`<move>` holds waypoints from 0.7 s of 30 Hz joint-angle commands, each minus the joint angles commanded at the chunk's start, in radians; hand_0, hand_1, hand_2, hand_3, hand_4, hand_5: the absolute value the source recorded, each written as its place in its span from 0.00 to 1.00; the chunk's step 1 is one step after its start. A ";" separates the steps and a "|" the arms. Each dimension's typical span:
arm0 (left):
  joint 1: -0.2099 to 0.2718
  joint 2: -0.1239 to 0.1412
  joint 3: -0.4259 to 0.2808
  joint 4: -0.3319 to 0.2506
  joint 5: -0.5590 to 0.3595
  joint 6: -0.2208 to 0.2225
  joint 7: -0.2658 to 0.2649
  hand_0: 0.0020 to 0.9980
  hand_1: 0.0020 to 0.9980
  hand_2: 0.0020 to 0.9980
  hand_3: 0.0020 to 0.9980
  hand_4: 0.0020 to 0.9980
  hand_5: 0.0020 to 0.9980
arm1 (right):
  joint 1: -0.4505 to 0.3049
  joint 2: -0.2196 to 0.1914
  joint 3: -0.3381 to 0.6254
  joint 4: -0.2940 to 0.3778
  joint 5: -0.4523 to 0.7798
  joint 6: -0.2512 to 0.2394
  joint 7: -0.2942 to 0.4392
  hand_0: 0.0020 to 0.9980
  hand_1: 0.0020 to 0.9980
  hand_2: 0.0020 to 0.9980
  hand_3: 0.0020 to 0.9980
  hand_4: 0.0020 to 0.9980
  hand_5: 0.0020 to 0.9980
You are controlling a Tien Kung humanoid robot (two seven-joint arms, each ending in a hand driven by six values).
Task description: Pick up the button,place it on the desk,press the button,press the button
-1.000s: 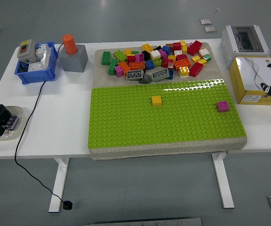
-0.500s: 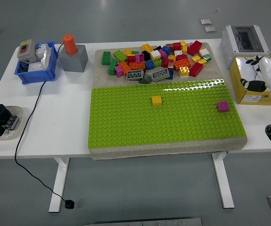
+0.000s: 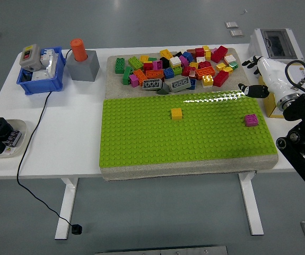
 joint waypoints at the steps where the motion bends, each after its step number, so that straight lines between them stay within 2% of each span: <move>1: -0.001 0.000 0.006 0.000 -0.006 0.001 -0.004 0.65 0.63 0.67 0.69 0.69 0.44 | -0.009 -0.003 0.007 0.006 0.004 -0.002 0.002 0.60 0.60 0.70 0.71 0.75 0.17; 13: -0.004 -0.004 0.012 0.000 -0.013 0.001 -0.015 0.65 0.63 0.67 0.69 0.69 0.44 | -0.086 -0.020 0.075 0.045 0.025 -0.016 0.013 0.60 0.60 0.69 0.71 0.74 0.17; 21: -0.008 -0.006 0.021 0.000 -0.019 0.001 -0.019 0.65 0.63 0.67 0.69 0.69 0.45 | -0.114 -0.032 0.067 0.058 0.052 -0.022 0.016 0.59 0.60 0.69 0.71 0.74 0.17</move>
